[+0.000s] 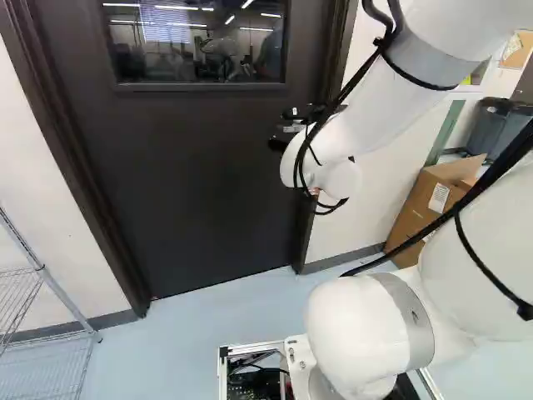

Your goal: Open the door and move inside

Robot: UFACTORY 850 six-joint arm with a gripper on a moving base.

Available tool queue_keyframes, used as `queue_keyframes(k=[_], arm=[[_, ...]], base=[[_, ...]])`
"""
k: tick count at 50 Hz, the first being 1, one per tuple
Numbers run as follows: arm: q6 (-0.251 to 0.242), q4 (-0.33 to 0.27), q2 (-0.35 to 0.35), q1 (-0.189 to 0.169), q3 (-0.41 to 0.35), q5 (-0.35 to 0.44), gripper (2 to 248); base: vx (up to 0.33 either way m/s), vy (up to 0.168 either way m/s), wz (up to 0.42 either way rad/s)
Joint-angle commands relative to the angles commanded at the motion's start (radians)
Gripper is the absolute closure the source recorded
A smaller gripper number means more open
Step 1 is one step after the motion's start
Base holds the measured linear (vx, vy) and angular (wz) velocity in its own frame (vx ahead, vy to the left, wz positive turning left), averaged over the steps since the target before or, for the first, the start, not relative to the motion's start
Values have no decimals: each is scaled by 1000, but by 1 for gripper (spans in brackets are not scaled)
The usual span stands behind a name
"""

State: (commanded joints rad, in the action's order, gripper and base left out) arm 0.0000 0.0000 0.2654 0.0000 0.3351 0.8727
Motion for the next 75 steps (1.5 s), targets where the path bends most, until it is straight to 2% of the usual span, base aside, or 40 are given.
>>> queue_keyframes(k=[23,45,75], arm=[[0,-13,-14,0,64,0,3],[0,-77,-35,1,131,0,3],[0,-81,-130,27,210,0,3]], base=[[0,0,0],[0,0,0],[0,0,0]])
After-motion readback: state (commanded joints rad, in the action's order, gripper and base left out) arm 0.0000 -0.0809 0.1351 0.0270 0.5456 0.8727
